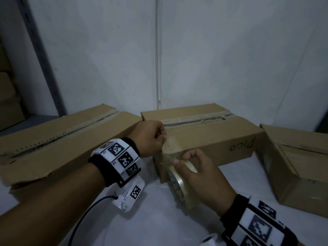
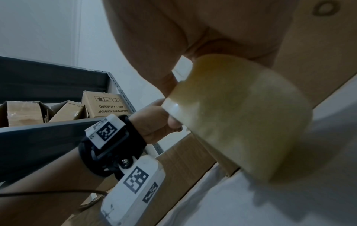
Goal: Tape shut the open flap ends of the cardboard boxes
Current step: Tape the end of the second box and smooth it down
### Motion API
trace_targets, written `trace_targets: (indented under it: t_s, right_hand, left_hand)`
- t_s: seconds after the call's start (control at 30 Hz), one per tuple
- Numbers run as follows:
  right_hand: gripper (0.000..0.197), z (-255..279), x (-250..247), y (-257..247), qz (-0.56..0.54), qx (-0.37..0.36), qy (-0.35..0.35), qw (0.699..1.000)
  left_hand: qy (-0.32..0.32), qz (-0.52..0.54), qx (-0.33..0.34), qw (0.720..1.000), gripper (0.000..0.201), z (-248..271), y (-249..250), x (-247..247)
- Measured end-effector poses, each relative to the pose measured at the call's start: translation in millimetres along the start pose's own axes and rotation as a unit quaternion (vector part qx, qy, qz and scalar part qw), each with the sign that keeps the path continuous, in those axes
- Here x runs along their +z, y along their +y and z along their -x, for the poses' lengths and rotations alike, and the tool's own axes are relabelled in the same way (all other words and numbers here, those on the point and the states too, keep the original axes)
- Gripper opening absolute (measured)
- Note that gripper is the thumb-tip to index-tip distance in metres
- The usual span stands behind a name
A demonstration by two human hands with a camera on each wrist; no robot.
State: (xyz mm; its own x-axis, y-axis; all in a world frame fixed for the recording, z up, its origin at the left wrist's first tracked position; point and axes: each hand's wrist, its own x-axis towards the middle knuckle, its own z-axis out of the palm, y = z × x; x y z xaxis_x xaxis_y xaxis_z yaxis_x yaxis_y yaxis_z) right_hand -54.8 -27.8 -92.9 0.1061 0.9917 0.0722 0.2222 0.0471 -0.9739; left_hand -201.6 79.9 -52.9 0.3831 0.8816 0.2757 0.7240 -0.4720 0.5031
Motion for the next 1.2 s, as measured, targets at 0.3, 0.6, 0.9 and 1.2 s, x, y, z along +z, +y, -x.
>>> trace_targets:
  t_s: [0.3,0.6,0.9,1.2]
  right_hand:
    - [0.020,0.9,-1.6,-3.9,-0.012,-0.005,-0.005,1.000]
    - [0.023,4.1,-5.4,-4.0,-0.002,-0.012,-0.023,1.000]
    - [0.024,11.1,-9.9,-3.8,0.017,-0.017,-0.051,0.998]
    - [0.047,22.7,-17.3,7.5,0.125,-0.037,-0.086,0.988]
  left_hand:
    - [0.083,-0.034,0.010,0.996,0.022,-2.9,2.1,5.4]
    - [-0.010,-0.023,0.144,0.989,0.011,21.4,15.1,-4.9]
    - [-0.005,-0.081,0.218,0.973,0.026,24.6,-1.7,7.0]
    - [-0.099,-0.158,0.201,0.962,0.058,22.3,-10.2,10.4]
